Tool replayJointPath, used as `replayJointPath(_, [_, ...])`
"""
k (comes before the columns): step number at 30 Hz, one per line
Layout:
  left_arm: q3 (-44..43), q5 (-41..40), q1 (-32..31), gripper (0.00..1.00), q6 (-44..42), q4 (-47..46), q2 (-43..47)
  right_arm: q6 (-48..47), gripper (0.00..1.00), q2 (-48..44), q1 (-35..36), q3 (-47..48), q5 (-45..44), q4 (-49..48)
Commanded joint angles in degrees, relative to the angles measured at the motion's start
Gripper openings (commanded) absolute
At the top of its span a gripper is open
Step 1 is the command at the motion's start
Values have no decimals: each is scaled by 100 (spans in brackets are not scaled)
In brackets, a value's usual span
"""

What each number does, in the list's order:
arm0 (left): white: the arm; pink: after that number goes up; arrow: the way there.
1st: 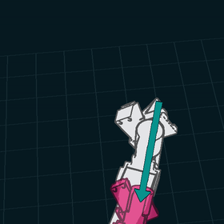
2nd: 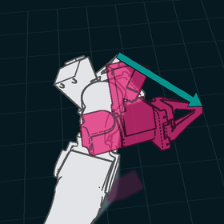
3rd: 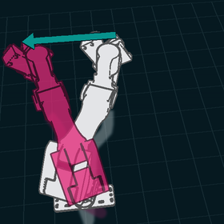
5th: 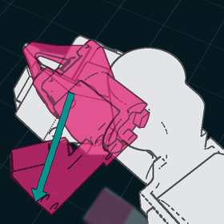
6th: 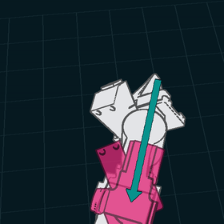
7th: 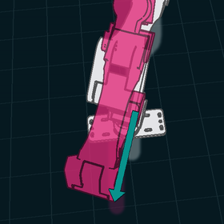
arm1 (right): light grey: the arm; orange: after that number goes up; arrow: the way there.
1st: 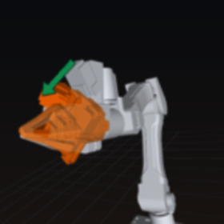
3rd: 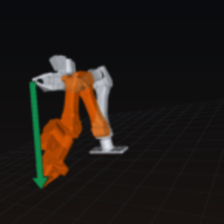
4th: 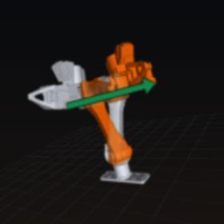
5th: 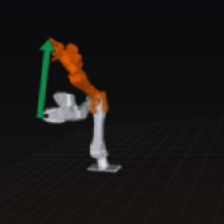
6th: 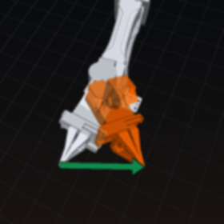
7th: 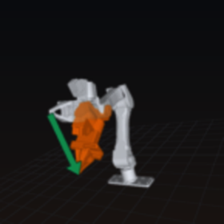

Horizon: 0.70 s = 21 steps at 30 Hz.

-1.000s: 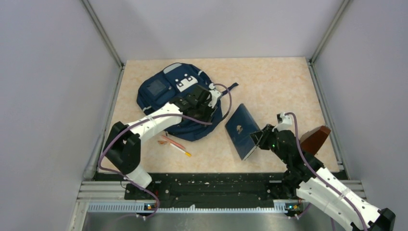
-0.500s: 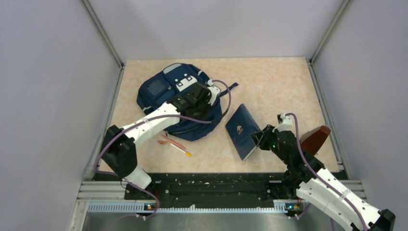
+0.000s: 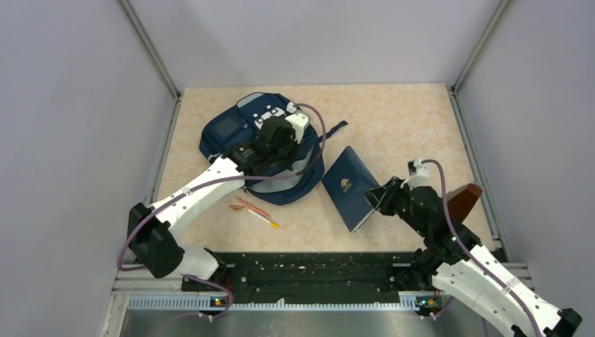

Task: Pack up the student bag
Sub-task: Place the book in the student bag.

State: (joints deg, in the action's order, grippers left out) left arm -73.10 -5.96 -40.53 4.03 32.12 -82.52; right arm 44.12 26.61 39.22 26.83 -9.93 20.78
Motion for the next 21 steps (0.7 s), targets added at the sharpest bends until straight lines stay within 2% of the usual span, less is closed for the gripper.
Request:
replayJointPath(1, [207, -103, -9, 0, 252, -1202, 885, 560, 0, -234, -45, 811, 346, -1337])
replayJointPath(5, [255, -71, 57, 0, 317, -1338, 1058, 951, 0, 13, -46, 741, 693, -2012])
replayJointPath(14, [411, 24, 179, 0, 451, -1492, 1165, 2282, 0, 1378, -43, -30, 1621, -4644])
replayJointPath(16, [449, 28, 215, 0, 473, -1528, 1187, 2561, 0, 1602, -38, -146, 1632, -4885])
replayJointPath(21, [559, 40, 365, 0, 552, -1629, 1236, 3076, 0, 1676, -37, -445, 1348, -4714])
